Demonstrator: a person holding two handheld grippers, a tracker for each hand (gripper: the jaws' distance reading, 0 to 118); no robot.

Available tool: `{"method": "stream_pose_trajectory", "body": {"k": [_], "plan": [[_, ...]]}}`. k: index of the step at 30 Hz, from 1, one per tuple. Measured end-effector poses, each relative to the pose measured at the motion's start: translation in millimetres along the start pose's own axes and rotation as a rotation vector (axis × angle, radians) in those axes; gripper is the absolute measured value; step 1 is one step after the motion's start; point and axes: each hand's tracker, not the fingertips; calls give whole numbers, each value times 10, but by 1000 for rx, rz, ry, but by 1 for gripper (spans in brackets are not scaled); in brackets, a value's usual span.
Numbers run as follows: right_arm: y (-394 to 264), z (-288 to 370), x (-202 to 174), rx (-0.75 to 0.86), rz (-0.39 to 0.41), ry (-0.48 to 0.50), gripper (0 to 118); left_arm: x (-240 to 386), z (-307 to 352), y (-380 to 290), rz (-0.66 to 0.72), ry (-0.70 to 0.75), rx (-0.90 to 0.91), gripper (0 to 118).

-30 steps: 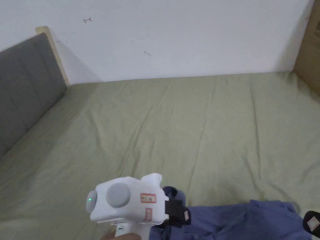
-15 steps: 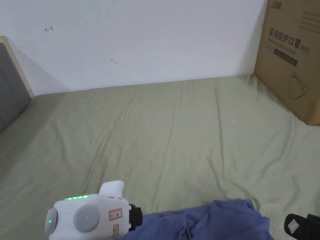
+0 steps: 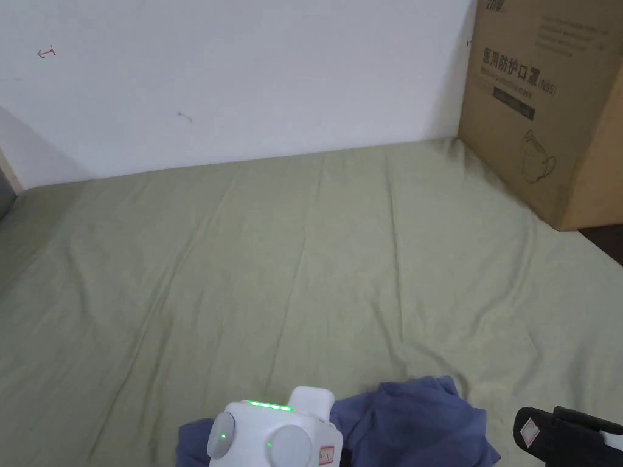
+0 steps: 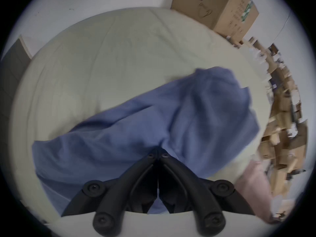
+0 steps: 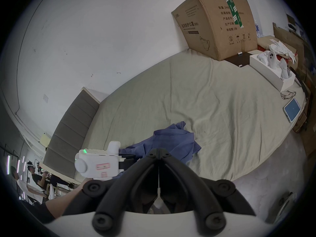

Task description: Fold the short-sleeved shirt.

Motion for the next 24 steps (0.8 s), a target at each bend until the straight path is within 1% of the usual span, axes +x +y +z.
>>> {"method": "stream_pose_trajectory", "body": {"k": [1, 2, 3, 4, 6, 8, 11, 12, 13, 14, 15, 16, 17, 18, 19, 24], "plan": [[3, -11, 2, -2, 4, -1, 0, -43, 56, 3, 65, -173, 5, 1], [6, -33, -3, -5, 8, -2, 0, -89, 151, -31, 162, -395, -11, 1], [7, -56, -13, -10, 10, -1, 0, -138, 213, -53, 261, -545, -8, 1], [15, -78, -14, -17, 7, 2, 0, -175, 284, -76, 316, -616, 17, 1], [33, -111, -22, -30, -12, 20, 0, -375, 541, -76, 339, -603, 127, 1], [43, -135, -47, -33, -20, 32, 0, -698, 748, -78, 350, -547, 187, 1], [42, -184, -120, -41, 10, 17, 0, -1318, 969, -187, 375, -468, 235, 2], [39, -204, -147, -48, 24, 14, 0, -1543, 1004, -265, 417, -439, 228, 2], [35, -224, -170, -54, 34, 11, 0, -1733, 1018, -336, 460, -445, 227, 17], [32, -253, -197, -63, 42, 9, 0, -1926, 1009, -435, 518, -454, 215, 39], [22, -285, -243, -74, 45, 9, 0, -2119, 991, -542, 572, -470, 202, 70], [18, -321, -265, -83, 43, 10, 0, -2240, 957, -624, 601, -487, 191, 110], [10, -362, -293, -92, 42, 10, 0, -2356, 921, -707, 625, -508, 181, 118], [0, -403, -333, -102, 42, 8, 0, -2488, 905, -793, 646, -545, 220, 115], [-10, -436, -381, -113, 41, 7, 0, -2586, 841, -851, 675, -543, 197, 118], [-84, -600, -588, -168, 64, 2, 0, -2810, 447, -1128, 760, -634, 146, 118]]}}
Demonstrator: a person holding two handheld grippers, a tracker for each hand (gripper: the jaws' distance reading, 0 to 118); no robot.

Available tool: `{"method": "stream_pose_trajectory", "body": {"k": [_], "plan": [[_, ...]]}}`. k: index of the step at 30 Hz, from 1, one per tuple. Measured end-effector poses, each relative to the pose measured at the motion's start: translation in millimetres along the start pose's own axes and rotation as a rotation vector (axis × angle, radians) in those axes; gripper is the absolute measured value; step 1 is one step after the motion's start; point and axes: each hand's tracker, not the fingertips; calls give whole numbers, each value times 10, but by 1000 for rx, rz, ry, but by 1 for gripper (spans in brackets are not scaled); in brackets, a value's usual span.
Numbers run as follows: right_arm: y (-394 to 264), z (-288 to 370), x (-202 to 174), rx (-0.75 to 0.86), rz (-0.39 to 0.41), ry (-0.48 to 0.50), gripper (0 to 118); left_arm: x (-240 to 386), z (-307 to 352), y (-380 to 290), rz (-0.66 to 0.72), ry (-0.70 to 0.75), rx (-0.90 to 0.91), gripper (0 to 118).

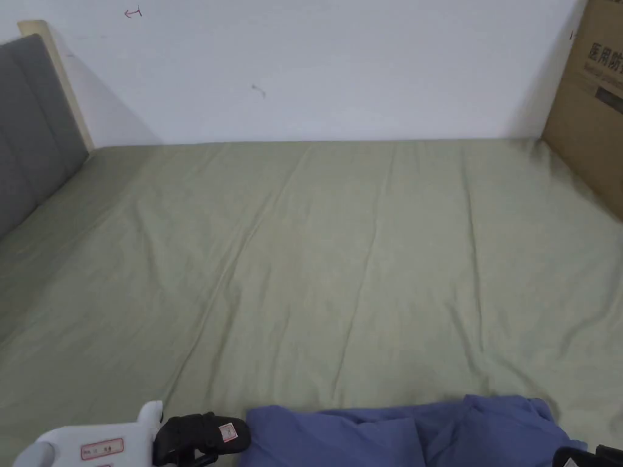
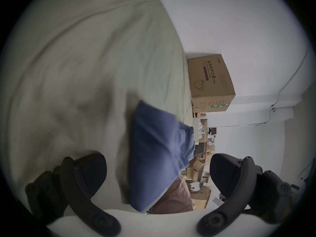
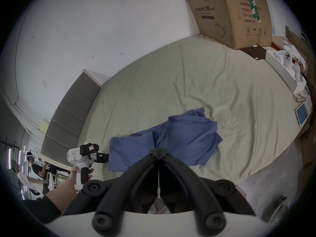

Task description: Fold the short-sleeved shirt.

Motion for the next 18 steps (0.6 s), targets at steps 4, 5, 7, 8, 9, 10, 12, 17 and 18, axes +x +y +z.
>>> {"method": "stream_pose_trajectory", "body": {"k": [4, 5, 7, 8, 9, 10, 12, 17, 18], "plan": [[-12, -115, -112, -36, -4, -1, 0, -138, -429, 86, 174, -364, -75, 118], [-11, -153, -139, -47, -9, -2, 0, -129, -589, 61, 175, -333, -120, 116], [-1, -202, -179, -65, -14, -3, 0, -30, -765, 21, 73, -275, -136, 81], [1, -215, -203, -68, -14, -2, 0, -30, -791, 35, 30, -235, -127, 35], [-1, -218, -227, -68, -12, -1, 0, -93, -847, 61, 36, -166, -126, 9], [-3, -215, -244, -66, -9, 1, 0, -220, -842, 40, 61, -3, -131, 9], [-5, -221, -274, -65, 2, -2, 0, -149, -774, 6, 59, -131, -92, 9], [-6, -242, -287, -84, 5, 4, 0, 286, -676, -61, -107, 147, -85, 9], [-5, -235, -286, -83, 4, 11, 0, 432, -620, -80, -166, 189, -79, 9]]}}
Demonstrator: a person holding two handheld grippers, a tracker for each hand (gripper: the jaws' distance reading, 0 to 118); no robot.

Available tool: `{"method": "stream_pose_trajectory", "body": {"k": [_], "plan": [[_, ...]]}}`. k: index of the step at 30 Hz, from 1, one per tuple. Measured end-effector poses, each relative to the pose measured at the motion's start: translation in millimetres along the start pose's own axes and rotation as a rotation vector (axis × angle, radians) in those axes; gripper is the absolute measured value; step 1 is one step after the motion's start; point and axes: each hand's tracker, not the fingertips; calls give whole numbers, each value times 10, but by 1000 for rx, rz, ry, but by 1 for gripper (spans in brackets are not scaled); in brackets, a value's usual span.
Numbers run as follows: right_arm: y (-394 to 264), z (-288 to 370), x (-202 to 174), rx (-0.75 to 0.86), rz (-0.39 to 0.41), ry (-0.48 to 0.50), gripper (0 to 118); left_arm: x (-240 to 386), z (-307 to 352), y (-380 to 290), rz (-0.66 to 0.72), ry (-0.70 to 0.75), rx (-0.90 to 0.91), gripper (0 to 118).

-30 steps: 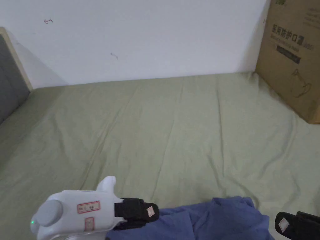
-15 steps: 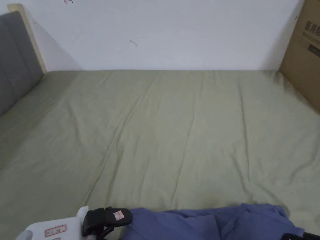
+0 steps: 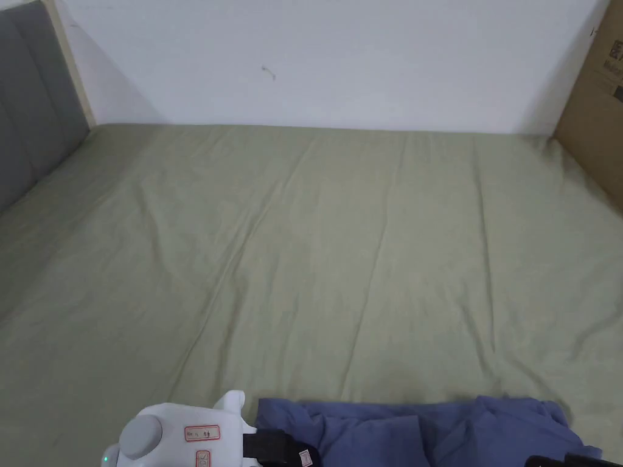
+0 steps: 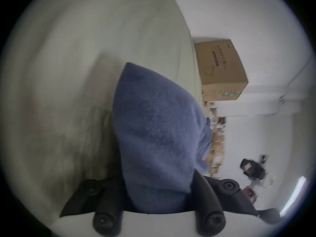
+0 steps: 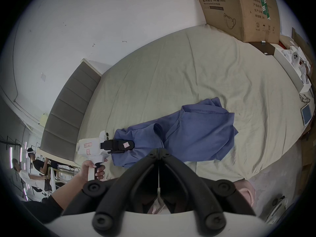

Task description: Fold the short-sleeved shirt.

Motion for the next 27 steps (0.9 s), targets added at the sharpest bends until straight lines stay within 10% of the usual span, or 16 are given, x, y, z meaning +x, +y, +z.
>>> {"method": "stream_pose_trajectory", "body": {"k": [10, 19, 21, 23, 27], "plan": [[-40, 159, 286, 72, -39, 78, 0, 749, 1151, -84, -488, 936, 114, 9], [-126, 389, 747, 98, -142, 90, 0, 1666, 172, -98, -240, 475, 52, 12], [-121, 509, 825, 126, -153, 73, 0, 1724, -187, -71, -164, 347, 40, 40], [-129, 619, 910, 150, -164, 61, 0, 1722, -437, -26, -111, 196, 13, 111], [-157, 738, 1045, 170, -178, 38, 0, 1796, -509, -67, -57, 137, 2, 110]]}}
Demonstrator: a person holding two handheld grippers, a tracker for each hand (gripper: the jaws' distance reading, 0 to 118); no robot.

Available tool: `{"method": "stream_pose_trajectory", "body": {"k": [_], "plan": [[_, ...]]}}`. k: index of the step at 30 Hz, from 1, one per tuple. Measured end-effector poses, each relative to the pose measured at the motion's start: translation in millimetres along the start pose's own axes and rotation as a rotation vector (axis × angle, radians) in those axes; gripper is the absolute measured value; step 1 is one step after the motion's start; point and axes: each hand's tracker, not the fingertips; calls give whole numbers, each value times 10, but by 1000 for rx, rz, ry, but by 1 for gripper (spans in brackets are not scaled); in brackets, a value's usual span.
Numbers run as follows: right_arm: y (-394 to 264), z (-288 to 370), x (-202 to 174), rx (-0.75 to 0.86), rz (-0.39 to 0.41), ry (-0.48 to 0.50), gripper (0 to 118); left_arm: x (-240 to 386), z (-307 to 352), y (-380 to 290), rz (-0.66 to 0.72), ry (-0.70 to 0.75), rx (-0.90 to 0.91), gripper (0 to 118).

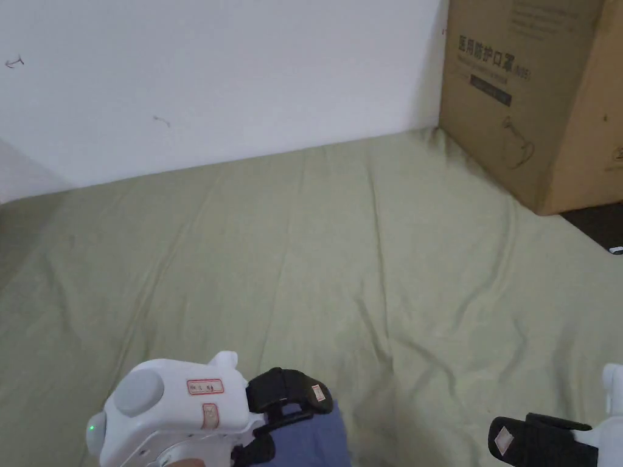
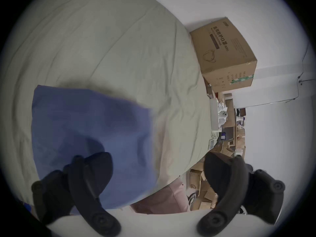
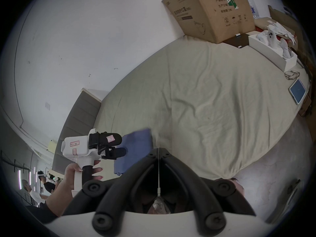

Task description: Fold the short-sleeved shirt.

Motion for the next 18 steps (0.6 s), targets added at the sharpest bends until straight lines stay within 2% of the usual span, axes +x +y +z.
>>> {"method": "stream_pose_trajectory", "body": {"k": [3, 4, 5, 6, 7, 8, 12, 15, 18], "plan": [[1, 13, 71, 5, -12, -13, 0, 89, 330, -35, -168, 143, 172, 110], [10, 7, 82, 0, -17, -17, 0, 140, 469, -58, -261, 209, 252, 109], [16, 6, 88, -4, -22, -16, 0, 168, 553, -79, -371, 272, 316, 103], [16, 4, 85, -6, -23, -13, 0, 228, 605, -117, -452, 324, 340, 82], [15, 2, 78, -9, -18, -9, 0, 296, 597, -163, -520, 392, 337, 31], [17, -4, 68, -11, -5, -9, 0, 343, 514, -208, -556, 454, 305, 1], [28, -26, 43, -11, 15, -5, 0, 354, 40, -345, -559, 283, 121, 1], [25, -21, 48, -9, 4, 3, 0, 358, -412, -412, -599, 319, 46, 1], [1, 13, 62, -8, 8, -4, 0, 251, -838, -475, -583, 407, -32, 1]]}}
